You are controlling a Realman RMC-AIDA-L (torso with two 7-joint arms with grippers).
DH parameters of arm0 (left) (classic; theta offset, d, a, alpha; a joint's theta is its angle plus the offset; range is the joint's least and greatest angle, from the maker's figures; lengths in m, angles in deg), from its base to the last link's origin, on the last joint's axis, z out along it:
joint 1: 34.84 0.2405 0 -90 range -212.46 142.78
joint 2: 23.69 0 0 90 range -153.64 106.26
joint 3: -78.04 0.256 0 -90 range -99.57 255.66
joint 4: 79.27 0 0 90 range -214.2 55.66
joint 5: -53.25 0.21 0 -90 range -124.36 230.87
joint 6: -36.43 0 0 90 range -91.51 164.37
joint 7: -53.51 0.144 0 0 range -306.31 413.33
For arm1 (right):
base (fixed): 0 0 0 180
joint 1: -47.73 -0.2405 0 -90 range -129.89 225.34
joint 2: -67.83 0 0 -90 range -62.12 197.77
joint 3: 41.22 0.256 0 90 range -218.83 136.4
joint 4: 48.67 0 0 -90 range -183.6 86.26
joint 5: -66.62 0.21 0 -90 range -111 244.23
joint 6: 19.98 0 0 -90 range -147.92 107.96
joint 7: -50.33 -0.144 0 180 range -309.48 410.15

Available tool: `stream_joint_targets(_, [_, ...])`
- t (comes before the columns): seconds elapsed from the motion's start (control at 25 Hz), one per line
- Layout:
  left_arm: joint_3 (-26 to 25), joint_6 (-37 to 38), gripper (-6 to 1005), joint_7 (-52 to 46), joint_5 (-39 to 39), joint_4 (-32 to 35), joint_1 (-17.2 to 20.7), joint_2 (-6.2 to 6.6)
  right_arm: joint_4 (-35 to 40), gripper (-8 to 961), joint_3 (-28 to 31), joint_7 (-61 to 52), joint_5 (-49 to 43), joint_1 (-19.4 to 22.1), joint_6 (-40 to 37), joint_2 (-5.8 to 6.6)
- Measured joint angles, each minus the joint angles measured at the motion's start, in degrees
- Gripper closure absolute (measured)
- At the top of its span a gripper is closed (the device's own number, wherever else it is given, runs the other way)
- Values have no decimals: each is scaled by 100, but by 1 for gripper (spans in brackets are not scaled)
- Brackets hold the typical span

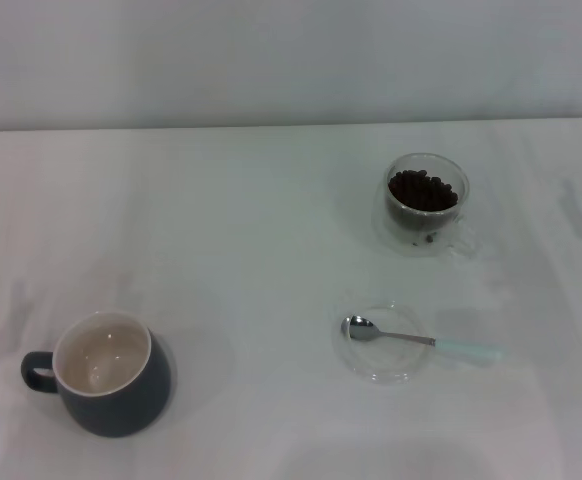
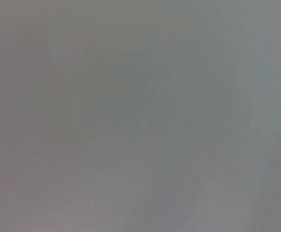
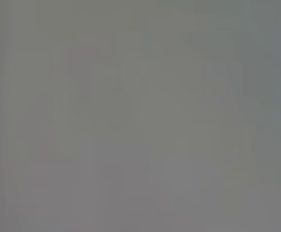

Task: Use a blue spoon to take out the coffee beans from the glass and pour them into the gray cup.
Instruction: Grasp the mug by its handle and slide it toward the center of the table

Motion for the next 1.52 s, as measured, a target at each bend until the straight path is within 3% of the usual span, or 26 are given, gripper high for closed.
stream_joint_targets(0.52, [0, 604, 111, 0, 271, -106, 615, 2, -58, 80, -58, 0, -2, 9, 3, 0])
stream_joint_targets(1.0, [41, 1310, 111, -565, 974, -1149, 1174, 23, -67, 80, -67, 0, -15, -8, -33, 0])
stream_joint_targets(1.2, [52, 1340, 112, -561, 1640, -1654, 1202, 23, -66, 80, -69, 0, -19, -33, -37, 0])
stream_joint_targets(1.52, [53, 1241, 112, -550, 2744, -2280, 951, 34, -63, 80, -67, 0, -19, -42, -48, 0])
